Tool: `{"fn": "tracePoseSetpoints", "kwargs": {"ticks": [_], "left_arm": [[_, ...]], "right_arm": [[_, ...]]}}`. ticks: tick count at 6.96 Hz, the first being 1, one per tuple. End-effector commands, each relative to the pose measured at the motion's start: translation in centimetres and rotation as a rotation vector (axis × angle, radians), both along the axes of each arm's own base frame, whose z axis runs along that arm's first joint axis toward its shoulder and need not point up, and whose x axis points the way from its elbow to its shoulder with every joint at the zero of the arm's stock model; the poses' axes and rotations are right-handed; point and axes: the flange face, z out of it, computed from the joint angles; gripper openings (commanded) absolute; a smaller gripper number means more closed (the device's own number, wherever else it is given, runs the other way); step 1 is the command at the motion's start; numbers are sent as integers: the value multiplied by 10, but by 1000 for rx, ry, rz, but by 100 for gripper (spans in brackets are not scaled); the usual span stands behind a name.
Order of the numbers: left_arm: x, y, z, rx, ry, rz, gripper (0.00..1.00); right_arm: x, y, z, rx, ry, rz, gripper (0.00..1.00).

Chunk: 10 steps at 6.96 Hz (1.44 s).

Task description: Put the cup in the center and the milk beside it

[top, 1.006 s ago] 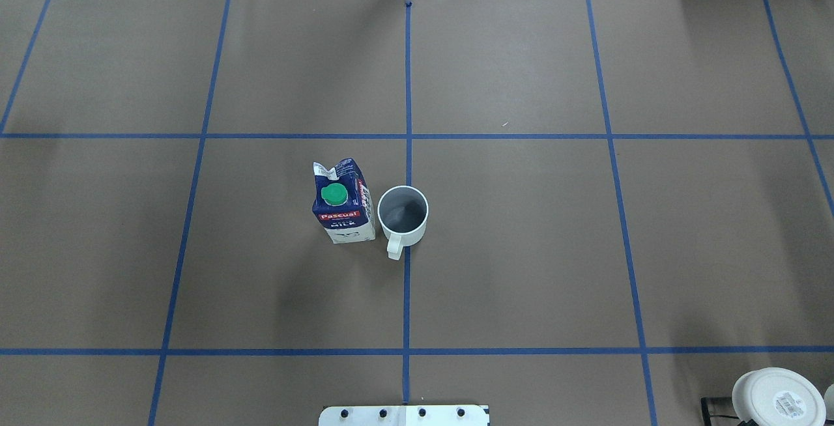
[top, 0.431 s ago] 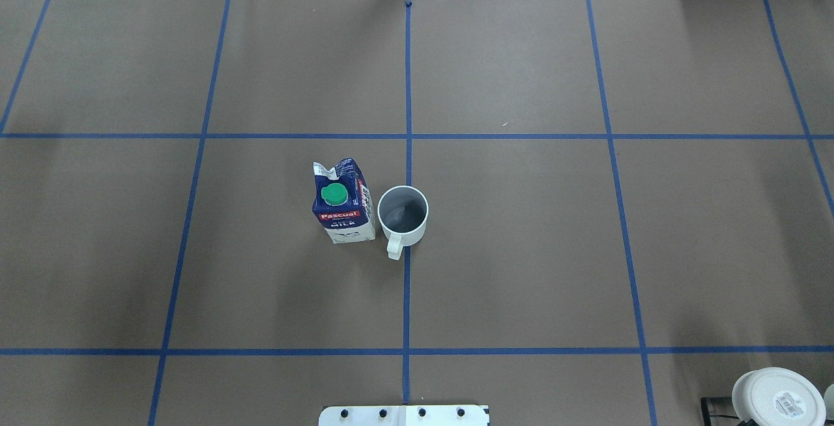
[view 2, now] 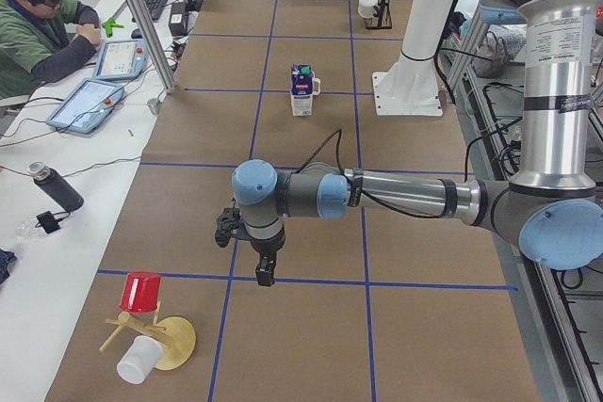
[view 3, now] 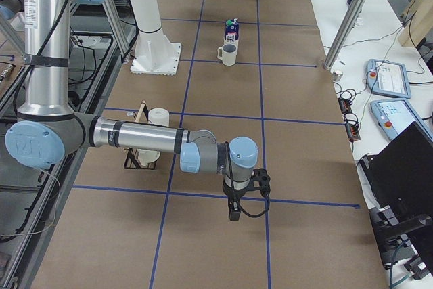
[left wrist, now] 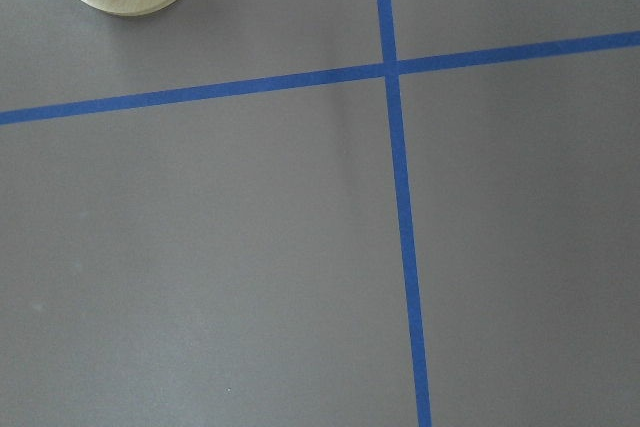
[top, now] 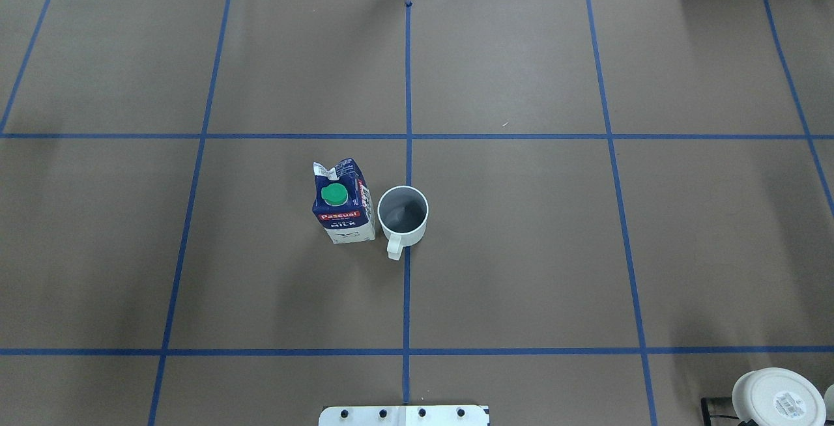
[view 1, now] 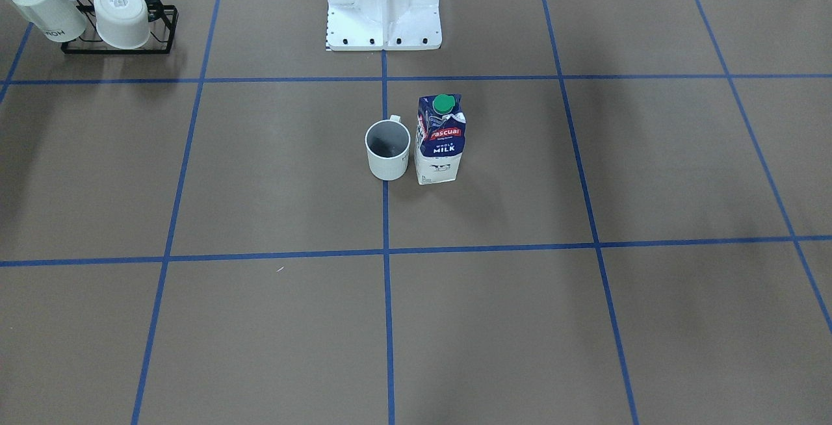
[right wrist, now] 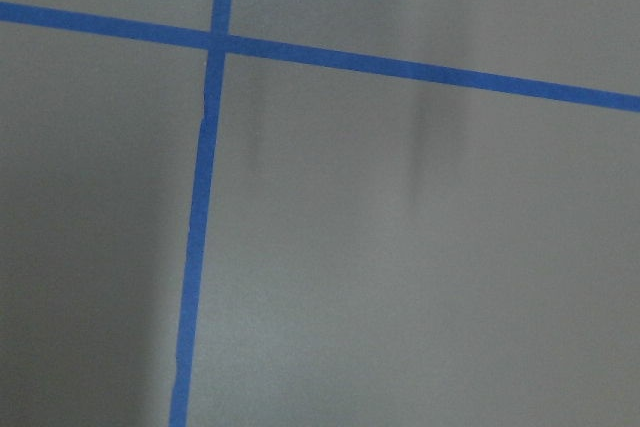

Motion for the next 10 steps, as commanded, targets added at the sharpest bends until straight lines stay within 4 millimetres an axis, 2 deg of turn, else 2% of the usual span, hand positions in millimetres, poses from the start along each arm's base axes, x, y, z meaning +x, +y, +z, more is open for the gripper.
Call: {"fn": "tracePoseSetpoints", "kwargs": {"ticks": [1, 8, 10], "left_arm": [[0, -1, -14, 33, 0, 2, 98], [-1, 2, -7, 17, -8, 2, 98], [-1, 4, 1, 0, -7, 2, 98]], "right_arm": [[0, 0, 0, 0, -1, -1, 100], [-1, 2, 3, -8, -5, -1, 100], [-1, 4, 5, -13, -5, -1, 100]]}}
